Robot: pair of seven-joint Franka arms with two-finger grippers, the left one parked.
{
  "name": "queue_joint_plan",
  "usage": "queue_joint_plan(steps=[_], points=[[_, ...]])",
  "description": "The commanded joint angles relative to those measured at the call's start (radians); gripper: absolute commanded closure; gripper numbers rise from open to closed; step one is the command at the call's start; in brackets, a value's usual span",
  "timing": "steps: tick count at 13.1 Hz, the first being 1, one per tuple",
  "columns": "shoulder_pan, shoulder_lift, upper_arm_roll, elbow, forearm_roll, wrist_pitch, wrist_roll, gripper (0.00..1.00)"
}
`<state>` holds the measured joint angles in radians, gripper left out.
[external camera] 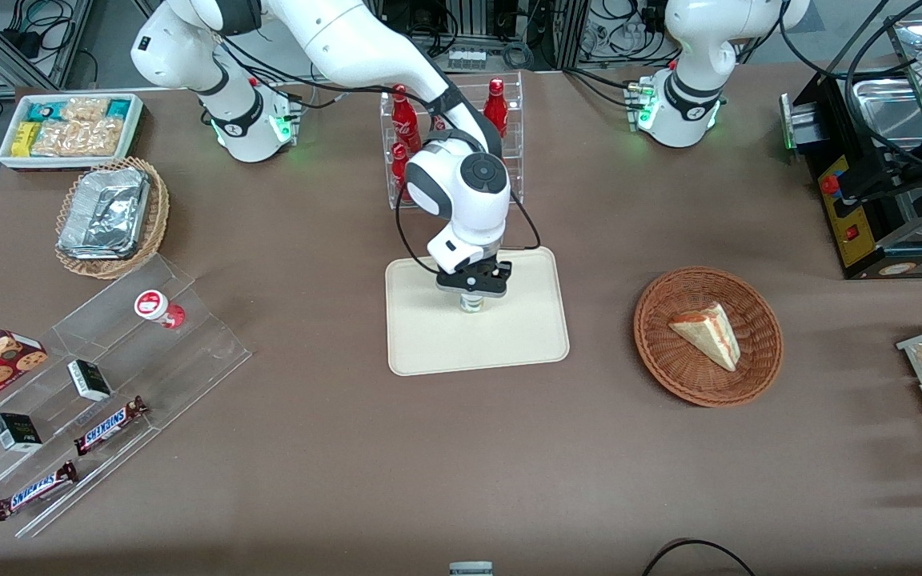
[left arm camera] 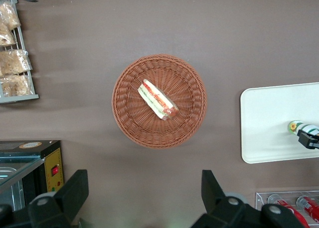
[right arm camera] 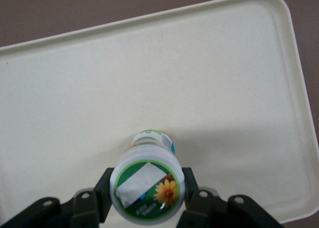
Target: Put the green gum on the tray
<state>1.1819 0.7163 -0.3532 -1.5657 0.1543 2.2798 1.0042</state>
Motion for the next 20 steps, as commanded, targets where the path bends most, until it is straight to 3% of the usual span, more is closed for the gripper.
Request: queue_joint_plan(steps=[1, 7, 8, 9, 10, 14, 17, 20], points=[[0.002, 0.014, -0.01, 0.02, 0.063, 0.017, -0.018, 1.0], [-0.004, 0.038, -0.01, 0.016, 0.096, 0.017, -0.021, 1.0], [-0.005, 0.04, -0.01, 0.016, 0.138, 0.017, -0.019, 0.84], [-0.008, 0.034, -0.012, 0.016, 0.187, 0.014, -0.028, 0.12], [-0.008, 0.028, -0.013, 0.016, 0.192, 0.007, -0.056, 0.0], [-0.059, -0.061, -0.021, 0.015, 0.191, -0.124, -0.187, 0.0], [-0.157, -0.243, -0.023, -0.071, 0.186, -0.212, -0.347, 0.0], [-0.234, -0.435, -0.024, -0.19, 0.153, -0.238, -0.4, 0.0]])
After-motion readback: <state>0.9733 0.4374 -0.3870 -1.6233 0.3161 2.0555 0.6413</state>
